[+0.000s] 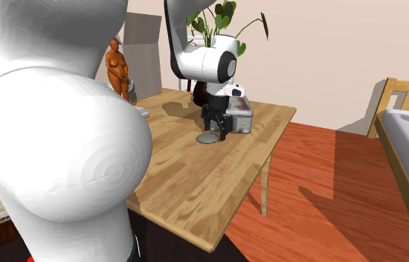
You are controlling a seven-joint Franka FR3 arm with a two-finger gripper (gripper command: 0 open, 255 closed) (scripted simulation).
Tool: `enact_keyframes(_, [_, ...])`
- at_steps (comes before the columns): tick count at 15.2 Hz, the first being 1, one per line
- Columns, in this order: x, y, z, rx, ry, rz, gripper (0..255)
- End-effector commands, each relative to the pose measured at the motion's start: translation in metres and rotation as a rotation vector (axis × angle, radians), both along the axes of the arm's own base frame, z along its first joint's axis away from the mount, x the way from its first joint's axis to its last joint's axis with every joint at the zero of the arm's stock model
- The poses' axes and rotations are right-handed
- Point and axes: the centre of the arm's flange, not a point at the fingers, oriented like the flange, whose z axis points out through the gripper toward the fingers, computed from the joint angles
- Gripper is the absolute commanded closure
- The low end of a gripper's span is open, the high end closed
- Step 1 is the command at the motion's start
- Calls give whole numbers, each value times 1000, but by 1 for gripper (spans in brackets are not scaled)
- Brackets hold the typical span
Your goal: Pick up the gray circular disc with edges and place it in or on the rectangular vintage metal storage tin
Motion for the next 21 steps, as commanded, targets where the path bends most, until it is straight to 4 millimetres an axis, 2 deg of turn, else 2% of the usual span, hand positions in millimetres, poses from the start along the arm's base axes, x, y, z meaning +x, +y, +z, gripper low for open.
enact_keyframes(1, [0,0,0,0,0,0,0])
enact_keyframes(2, [0,0,0,0,0,0,0])
enact_keyframes(3, [0,0,0,0,0,0,255])
enact_keyframes(12, [0,0,1,0,0,0,255])
enact_keyframes(13, [0,0,1,0,0,0,0])
enact_keyframes(20, [-82,-29,40,3,0,-276,0])
enact_keyframes(21, [-83,-29,40,3,0,-278,0])
